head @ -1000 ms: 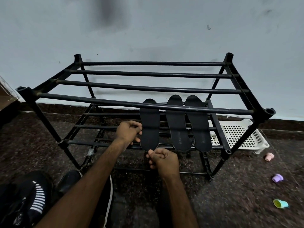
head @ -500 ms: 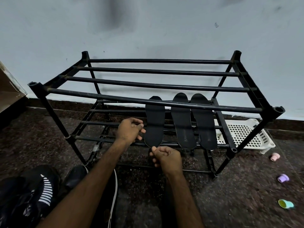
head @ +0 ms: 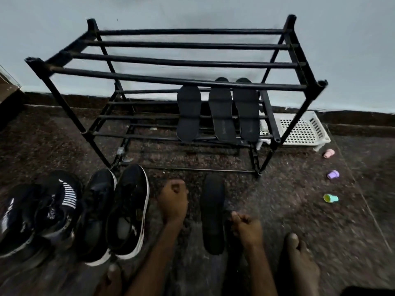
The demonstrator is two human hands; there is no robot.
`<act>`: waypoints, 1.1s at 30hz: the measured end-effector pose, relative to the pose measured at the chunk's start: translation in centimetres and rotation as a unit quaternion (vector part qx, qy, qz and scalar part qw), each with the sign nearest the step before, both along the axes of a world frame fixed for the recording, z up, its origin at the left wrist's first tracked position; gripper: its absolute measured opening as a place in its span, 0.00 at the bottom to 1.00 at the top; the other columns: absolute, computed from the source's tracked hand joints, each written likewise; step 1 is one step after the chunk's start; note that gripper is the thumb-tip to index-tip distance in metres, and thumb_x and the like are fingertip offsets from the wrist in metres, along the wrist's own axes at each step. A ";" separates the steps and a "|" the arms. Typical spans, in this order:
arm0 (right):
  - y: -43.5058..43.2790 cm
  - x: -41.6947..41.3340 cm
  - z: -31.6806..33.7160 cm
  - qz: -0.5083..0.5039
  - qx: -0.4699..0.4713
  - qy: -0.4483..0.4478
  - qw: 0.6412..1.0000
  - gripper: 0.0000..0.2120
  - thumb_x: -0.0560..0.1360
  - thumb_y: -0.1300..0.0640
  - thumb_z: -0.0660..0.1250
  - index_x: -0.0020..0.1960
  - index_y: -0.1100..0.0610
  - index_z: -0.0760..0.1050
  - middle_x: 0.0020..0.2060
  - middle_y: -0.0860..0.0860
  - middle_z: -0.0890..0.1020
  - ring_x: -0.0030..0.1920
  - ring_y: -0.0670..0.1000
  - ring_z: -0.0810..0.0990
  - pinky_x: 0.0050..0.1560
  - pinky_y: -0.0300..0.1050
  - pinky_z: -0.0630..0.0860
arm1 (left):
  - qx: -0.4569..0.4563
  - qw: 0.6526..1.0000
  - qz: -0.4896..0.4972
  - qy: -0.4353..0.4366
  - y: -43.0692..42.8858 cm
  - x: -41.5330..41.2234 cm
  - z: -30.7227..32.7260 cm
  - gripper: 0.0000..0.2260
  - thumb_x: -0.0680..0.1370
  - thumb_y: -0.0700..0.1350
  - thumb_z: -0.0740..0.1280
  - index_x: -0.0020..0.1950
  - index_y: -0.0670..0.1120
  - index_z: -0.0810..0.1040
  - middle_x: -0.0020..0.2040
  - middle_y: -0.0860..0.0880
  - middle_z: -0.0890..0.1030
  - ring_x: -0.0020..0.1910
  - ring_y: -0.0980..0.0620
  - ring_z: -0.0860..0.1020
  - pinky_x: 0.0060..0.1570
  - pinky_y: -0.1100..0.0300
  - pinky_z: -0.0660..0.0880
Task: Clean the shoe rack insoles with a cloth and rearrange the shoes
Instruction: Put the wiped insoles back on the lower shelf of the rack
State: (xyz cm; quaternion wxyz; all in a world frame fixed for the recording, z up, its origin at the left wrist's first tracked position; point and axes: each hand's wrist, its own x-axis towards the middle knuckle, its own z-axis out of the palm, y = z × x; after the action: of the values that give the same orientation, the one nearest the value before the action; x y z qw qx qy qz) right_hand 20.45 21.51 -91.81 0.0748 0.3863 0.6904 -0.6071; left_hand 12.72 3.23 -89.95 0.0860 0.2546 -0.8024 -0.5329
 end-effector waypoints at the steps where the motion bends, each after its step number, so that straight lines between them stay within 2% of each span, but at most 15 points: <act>1: 0.4 1.0 -1.2 0.018 0.046 -0.028 0.998 0.11 0.76 0.57 0.71 0.35 0.54 0.79 0.36 0.58 0.84 0.33 0.52 0.79 0.39 0.48 0.79 | -0.001 0.996 -0.055 -0.071 0.6 1.7 -2.6 0.09 0.78 0.45 0.68 0.38 0.49 0.75 0.36 0.45 0.83 0.36 0.40 0.82 0.38 0.46 0.79; 2: 0.4 1.6 -2.0 0.045 0.085 -0.047 0.994 0.11 0.76 0.56 0.71 0.35 0.53 0.79 0.38 0.58 0.85 0.38 0.54 0.81 0.45 0.49 0.78 | -0.003 0.984 -0.100 -0.148 1.0 3.1 -4.9 0.08 0.79 0.46 0.67 0.39 0.49 0.75 0.39 0.41 0.83 0.39 0.38 0.82 0.38 0.42 0.80; 4: -0.1 2.1 -2.8 0.086 0.131 -0.060 0.986 0.05 0.76 0.56 0.71 0.42 0.55 0.83 0.44 0.58 0.86 0.47 0.56 0.83 0.49 0.45 0.76 | 0.005 0.960 -0.137 -0.244 1.4 5.6 -8.7 0.07 0.79 0.46 0.65 0.41 0.50 0.73 0.43 0.38 0.82 0.42 0.36 0.82 0.36 0.41 0.81; 6: -0.9 2.0 -3.2 0.110 0.133 -0.063 0.983 0.07 0.76 0.56 0.70 0.50 0.57 0.84 0.48 0.56 0.86 0.51 0.56 0.83 0.49 0.43 0.75 | 0.009 0.957 -0.145 -0.249 1.6 7.0 -10.0 0.05 0.77 0.45 0.64 0.42 0.50 0.74 0.41 0.41 0.82 0.41 0.36 0.82 0.37 0.39 0.81; 9: -2.0 2.1 -3.6 0.125 0.102 -0.084 0.983 0.08 0.78 0.56 0.67 0.53 0.56 0.83 0.50 0.54 0.85 0.52 0.55 0.83 0.46 0.40 0.73 | 0.026 0.958 -0.156 -0.240 2.1 7.8 -7.5 0.07 0.80 0.45 0.65 0.42 0.48 0.75 0.38 0.43 0.80 0.32 0.42 0.79 0.31 0.45 0.81; 11: -2.5 2.5 -3.8 0.111 0.070 -0.085 0.988 0.07 0.77 0.57 0.68 0.49 0.57 0.83 0.47 0.55 0.85 0.51 0.56 0.82 0.47 0.42 0.73 | 0.042 0.960 -0.145 -0.237 2.4 8.2 -5.0 0.07 0.81 0.43 0.65 0.43 0.47 0.76 0.38 0.42 0.79 0.28 0.47 0.76 0.25 0.51 0.79; 12: -2.6 2.7 -4.2 0.097 0.047 -0.080 0.991 0.05 0.76 0.58 0.68 0.44 0.56 0.83 0.43 0.55 0.84 0.48 0.56 0.82 0.47 0.45 0.75 | 0.052 0.959 -0.144 -0.238 2.4 8.3 -4.1 0.06 0.81 0.41 0.65 0.43 0.46 0.76 0.38 0.42 0.79 0.26 0.49 0.75 0.24 0.53 0.78; 14: -2.4 3.1 -6.4 0.065 0.012 -0.066 0.996 0.09 0.73 0.59 0.70 0.34 0.53 0.79 0.36 0.55 0.82 0.41 0.55 0.80 0.47 0.51 0.77 | 0.071 0.956 -0.158 -0.237 2.0 8.8 -2.9 0.06 0.80 0.40 0.65 0.44 0.43 0.76 0.36 0.42 0.78 0.24 0.51 0.74 0.22 0.55 0.77; 16: -2.1 3.5 -7.4 0.053 -0.015 -0.050 0.997 0.10 0.71 0.61 0.70 0.32 0.54 0.79 0.33 0.54 0.82 0.38 0.54 0.79 0.45 0.51 0.77 | 0.094 0.951 -0.178 -0.234 1.3 9.3 -1.4 0.06 0.80 0.39 0.65 0.43 0.43 0.76 0.34 0.43 0.76 0.22 0.53 0.72 0.21 0.56 0.76; 18: -2.3 3.9 -5.1 0.057 -0.044 -0.036 0.997 0.08 0.71 0.63 0.70 0.34 0.57 0.81 0.33 0.54 0.83 0.36 0.54 0.79 0.44 0.51 0.77 | 0.120 0.948 -0.192 -0.225 0.7 9.6 0.6 0.06 0.80 0.38 0.64 0.44 0.42 0.77 0.33 0.44 0.76 0.22 0.54 0.72 0.20 0.58 0.75; 20: -3.0 4.5 -0.1 0.070 -0.068 -0.017 0.995 0.05 0.71 0.64 0.70 0.37 0.60 0.82 0.32 0.55 0.83 0.35 0.54 0.79 0.42 0.52 0.79 | 0.139 0.948 -0.195 -0.211 -0.4 10.2 3.2 0.06 0.81 0.37 0.64 0.45 0.40 0.78 0.31 0.44 0.76 0.22 0.53 0.73 0.19 0.59 0.74; 23: -4.1 5.0 6.2 0.125 -0.105 0.006 0.987 0.08 0.75 0.69 0.66 0.40 0.62 0.80 0.25 0.53 0.78 0.24 0.47 0.73 0.26 0.38 0.71 | 0.155 0.946 -0.207 -0.198 -2.8 11.0 7.1 0.07 0.81 0.38 0.63 0.45 0.39 0.78 0.34 0.44 0.76 0.23 0.54 0.74 0.20 0.59 0.74; 25: -5.1 5.4 9.7 0.163 -0.110 0.009 0.980 0.07 0.76 0.68 0.65 0.42 0.62 0.79 0.23 0.50 0.76 0.20 0.44 0.70 0.21 0.35 0.67 | 0.159 0.944 -0.211 -0.195 -4.7 11.8 9.9 0.06 0.82 0.39 0.63 0.47 0.39 0.78 0.38 0.43 0.76 0.24 0.53 0.75 0.21 0.59 0.74; 28: -7.1 5.9 14.0 0.213 -0.113 0.034 0.970 0.04 0.79 0.64 0.65 0.48 0.61 0.78 0.27 0.49 0.76 0.22 0.42 0.70 0.22 0.34 0.66 | 0.163 0.950 -0.197 -0.177 -7.3 12.9 13.3 0.06 0.81 0.40 0.63 0.49 0.40 0.78 0.38 0.43 0.77 0.27 0.52 0.76 0.22 0.59 0.74; 33: -10.8 5.7 19.4 0.238 -0.126 0.091 0.959 0.09 0.81 0.60 0.63 0.53 0.63 0.80 0.29 0.47 0.78 0.24 0.41 0.71 0.24 0.34 0.68 | 0.157 0.972 -0.144 -0.101 -9.8 13.1 18.1 0.06 0.81 0.38 0.63 0.48 0.40 0.79 0.34 0.46 0.77 0.24 0.53 0.74 0.22 0.61 0.73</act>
State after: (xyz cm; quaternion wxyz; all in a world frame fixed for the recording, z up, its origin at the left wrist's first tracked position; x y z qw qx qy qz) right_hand 26.12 10.68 -72.40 0.2025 0.1412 0.6840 -0.6865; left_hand 25.83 -6.62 -71.87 -0.1145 0.1992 -0.7418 -0.6300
